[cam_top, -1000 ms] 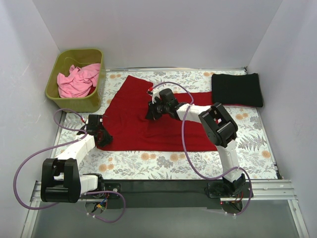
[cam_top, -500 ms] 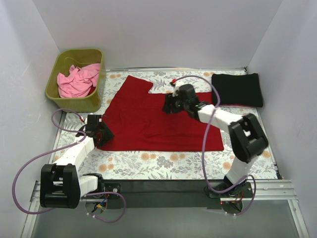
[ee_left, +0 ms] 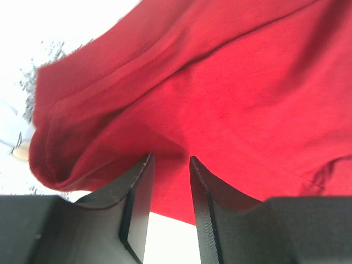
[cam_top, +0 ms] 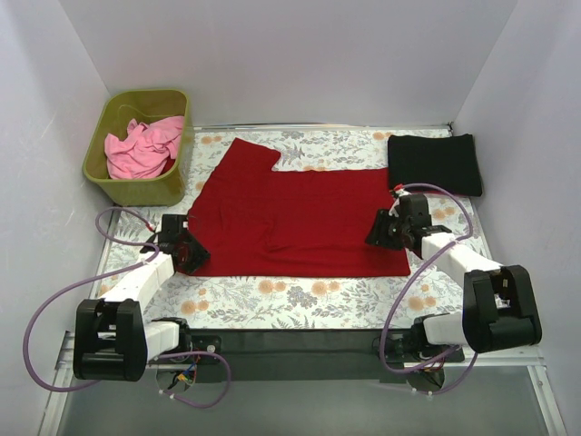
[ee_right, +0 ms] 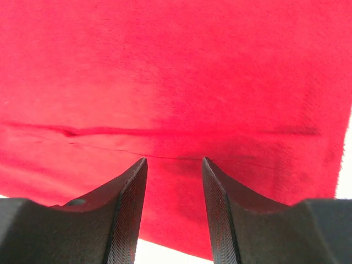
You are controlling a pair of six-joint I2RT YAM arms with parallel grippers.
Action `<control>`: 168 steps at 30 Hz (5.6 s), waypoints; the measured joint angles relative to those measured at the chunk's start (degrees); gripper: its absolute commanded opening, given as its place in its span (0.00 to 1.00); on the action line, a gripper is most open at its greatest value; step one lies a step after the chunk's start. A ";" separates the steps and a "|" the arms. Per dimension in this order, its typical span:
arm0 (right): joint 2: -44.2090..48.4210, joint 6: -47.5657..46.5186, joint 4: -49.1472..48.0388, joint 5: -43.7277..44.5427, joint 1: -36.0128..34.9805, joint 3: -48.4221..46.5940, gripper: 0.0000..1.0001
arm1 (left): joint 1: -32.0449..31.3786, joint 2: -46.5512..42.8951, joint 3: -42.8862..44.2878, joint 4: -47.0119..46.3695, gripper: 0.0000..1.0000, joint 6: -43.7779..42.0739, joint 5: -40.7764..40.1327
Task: Fold and stack the t-shirts
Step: Fold the tshirt
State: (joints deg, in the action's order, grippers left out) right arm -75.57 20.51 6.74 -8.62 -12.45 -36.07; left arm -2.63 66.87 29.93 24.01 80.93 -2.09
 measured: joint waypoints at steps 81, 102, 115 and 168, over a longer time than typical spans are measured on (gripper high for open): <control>-36.39 -22.10 4.63 -7.91 -35.12 -37.75 0.17 | -10.01 -2.47 -1.40 -0.63 0.47 -1.44 1.40; -36.98 -25.51 4.79 -5.03 -33.88 -39.80 0.01 | -10.01 -1.99 -1.40 -0.20 0.46 -1.44 1.36; -34.45 -23.80 7.02 -0.37 -33.90 -40.30 0.34 | -10.08 -4.02 -0.79 2.34 0.59 -1.99 -1.29; -39.58 -4.76 13.86 -12.22 -60.13 -42.42 0.39 | -9.97 -29.70 1.29 -0.31 0.75 -7.45 -30.88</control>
State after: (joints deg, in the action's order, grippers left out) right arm -115.15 15.75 20.60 -20.84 -72.58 -78.50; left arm -12.60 37.17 31.22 23.70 73.47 -32.97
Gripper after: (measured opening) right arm 0.386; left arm 0.746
